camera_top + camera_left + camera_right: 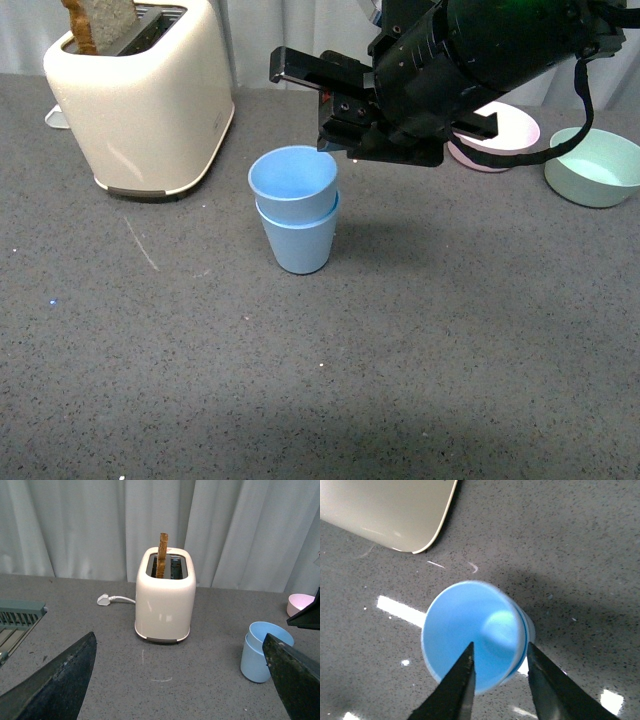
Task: Stack blue cups with both arms
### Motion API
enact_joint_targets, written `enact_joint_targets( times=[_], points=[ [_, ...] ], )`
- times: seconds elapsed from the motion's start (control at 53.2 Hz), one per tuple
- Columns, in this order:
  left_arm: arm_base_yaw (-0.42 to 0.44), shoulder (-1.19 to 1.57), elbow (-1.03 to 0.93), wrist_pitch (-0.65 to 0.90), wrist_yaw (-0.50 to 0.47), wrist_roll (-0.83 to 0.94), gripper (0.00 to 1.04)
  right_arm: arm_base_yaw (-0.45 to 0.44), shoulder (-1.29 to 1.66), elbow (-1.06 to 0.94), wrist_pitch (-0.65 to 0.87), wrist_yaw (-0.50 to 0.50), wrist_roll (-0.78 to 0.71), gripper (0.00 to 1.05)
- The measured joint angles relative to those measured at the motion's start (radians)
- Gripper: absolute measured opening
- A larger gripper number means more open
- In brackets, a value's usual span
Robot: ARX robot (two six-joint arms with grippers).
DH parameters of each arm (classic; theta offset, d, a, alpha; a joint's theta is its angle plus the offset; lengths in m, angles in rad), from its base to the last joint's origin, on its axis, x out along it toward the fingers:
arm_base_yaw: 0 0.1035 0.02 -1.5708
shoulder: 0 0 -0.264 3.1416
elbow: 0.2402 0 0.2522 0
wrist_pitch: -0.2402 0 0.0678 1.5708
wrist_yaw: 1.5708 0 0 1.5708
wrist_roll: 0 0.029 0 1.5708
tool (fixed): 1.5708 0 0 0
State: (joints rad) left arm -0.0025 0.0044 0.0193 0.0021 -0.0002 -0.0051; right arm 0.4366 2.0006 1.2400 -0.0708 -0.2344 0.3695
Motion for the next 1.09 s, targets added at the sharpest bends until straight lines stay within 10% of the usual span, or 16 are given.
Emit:
enact_joint_targets(
  times=[0.094,0.207,0.357,1.091],
  points=[
    [0.0,0.0,0.0,0.0,0.0,0.0,0.98,0.001,-0.007,-0.016,0.029,0.04,-0.023,0.54],
    [0.0,0.0,0.0,0.0,0.0,0.0,0.98,-0.002,-0.048,-0.341,0.754,0.552,-0.255,0.31],
    [0.0,-0.001,0.0,-0.001,-0.003,0.0,0.98,-0.089,-0.235,-0.618,1.212,0.575,-0.34,0.04],
    [0.0,-0.001,0.0,-0.002,-0.002,0.0,0.98,-0.325,-0.861,-1.139,1.091,0.341,-0.366,0.01]
  ],
)
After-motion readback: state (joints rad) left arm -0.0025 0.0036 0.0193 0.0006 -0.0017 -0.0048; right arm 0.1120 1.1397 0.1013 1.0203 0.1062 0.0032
